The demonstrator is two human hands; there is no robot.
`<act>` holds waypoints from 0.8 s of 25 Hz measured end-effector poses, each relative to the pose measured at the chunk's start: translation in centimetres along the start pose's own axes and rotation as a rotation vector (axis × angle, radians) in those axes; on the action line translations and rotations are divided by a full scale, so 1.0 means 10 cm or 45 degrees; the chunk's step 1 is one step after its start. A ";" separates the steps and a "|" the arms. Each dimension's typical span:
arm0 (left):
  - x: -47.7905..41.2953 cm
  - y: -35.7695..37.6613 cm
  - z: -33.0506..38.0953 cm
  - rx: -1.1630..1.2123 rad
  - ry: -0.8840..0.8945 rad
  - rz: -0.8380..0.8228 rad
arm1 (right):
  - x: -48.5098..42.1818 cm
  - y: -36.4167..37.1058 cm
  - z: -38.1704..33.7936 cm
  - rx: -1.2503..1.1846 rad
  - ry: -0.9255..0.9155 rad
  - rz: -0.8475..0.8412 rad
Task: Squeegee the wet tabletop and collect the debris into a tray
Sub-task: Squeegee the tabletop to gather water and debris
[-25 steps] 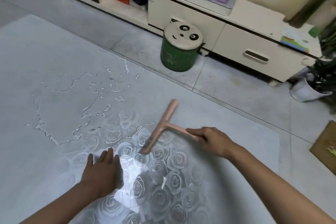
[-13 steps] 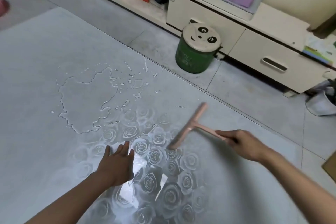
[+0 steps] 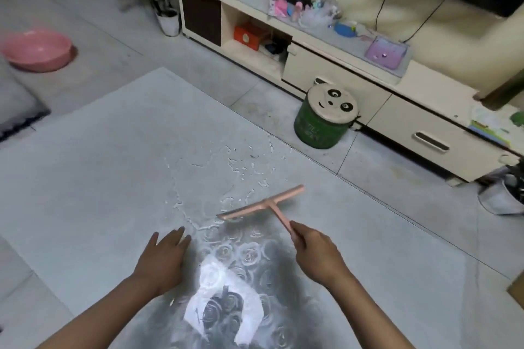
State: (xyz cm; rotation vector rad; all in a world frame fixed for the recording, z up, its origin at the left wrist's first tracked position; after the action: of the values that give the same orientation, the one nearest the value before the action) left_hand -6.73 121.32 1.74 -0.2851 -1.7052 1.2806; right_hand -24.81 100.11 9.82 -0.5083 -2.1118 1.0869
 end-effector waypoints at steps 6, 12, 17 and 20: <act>0.41 -0.76 -1.00 0.123 0.147 0.033 | 0.46 -0.09 -1.17 -0.152 0.249 0.060; 0.94 -1.53 -2.31 0.260 0.255 0.045 | 0.65 -0.15 -2.69 -0.317 0.367 0.091; 1.00 -1.95 -3.19 0.359 0.233 0.069 | 0.37 -0.09 -3.74 -0.365 0.315 0.105; 0.84 -2.10 -3.64 0.367 0.208 0.075 | 0.12 0.13 -4.08 -0.390 0.332 0.068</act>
State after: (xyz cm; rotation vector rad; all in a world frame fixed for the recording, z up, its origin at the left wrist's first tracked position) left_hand 24.48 140.50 24.00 -0.2626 -1.3639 1.4844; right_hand 4.32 123.85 25.71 -0.8102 -2.0473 0.6828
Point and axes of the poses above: each hand's wrist, its own x-axis away from the middle knuckle, its own y-axis out of the palm, z = x × y, the point moved 8 cm from there along -x, towards the middle knuckle
